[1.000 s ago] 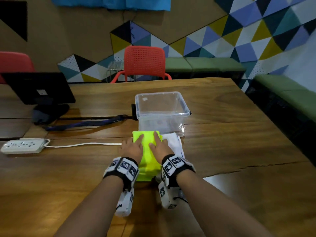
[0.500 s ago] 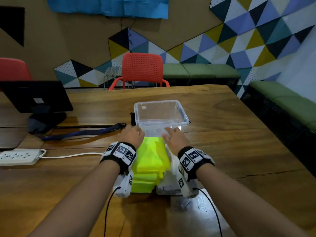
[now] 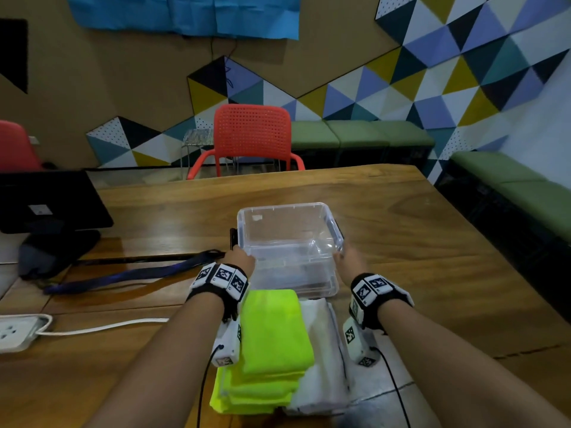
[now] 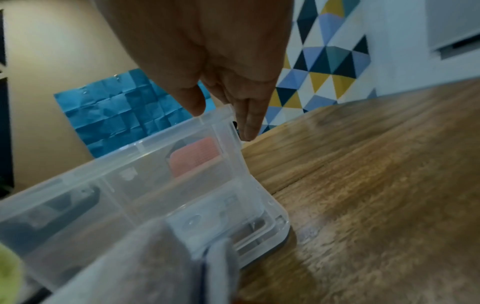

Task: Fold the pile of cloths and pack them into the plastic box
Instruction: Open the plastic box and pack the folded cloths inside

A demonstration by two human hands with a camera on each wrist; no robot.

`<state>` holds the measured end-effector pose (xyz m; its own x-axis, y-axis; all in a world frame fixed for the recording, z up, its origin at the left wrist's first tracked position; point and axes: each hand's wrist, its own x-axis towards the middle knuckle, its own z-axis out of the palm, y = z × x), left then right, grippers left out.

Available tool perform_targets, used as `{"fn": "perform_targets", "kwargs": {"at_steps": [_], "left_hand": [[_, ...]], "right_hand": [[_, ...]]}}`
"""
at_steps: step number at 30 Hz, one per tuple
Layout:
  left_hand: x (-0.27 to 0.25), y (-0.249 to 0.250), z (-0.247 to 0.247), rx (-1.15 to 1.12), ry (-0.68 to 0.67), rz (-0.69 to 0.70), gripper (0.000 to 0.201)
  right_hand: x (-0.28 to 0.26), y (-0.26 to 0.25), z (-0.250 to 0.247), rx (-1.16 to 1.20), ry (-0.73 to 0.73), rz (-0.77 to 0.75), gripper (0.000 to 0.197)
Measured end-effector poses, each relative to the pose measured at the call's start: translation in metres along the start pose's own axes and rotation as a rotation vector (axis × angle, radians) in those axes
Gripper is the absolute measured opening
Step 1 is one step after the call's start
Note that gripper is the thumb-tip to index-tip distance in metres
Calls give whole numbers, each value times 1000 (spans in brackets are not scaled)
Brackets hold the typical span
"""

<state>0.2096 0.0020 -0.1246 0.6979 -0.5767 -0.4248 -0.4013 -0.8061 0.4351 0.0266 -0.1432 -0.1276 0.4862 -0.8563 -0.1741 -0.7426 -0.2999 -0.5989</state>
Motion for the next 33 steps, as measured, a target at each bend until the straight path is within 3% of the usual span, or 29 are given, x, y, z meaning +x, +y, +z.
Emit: {"fn": "perform_targets", "kwargs": {"at_steps": [4,9,14,18,25,28,33], "left_hand": [[-10,12,-11,-78,44,28,39],[-52,40,-38,-140,181,172,35],[-118,85,-50,-174,267,302,37],[-158,114,-7,-263,185,310,39],[-190,116,113,-298,18,364,67],[-197,112,143,-236,-59,344,61],[-204,100,168,-131,-56,323,58]], "right_hand": [[-10,-7,-14,41,66,-14,31],[-44,-16,-64,93,157,-81,29],[-86,-2,-117,149,396,-98,35],[-121,44,-143,147,501,98,36],[-193,150,-141,-30,433,385,29],[-209,173,-136,-58,418,446,25],[-225,193,-123,-106,355,491,21]]}}
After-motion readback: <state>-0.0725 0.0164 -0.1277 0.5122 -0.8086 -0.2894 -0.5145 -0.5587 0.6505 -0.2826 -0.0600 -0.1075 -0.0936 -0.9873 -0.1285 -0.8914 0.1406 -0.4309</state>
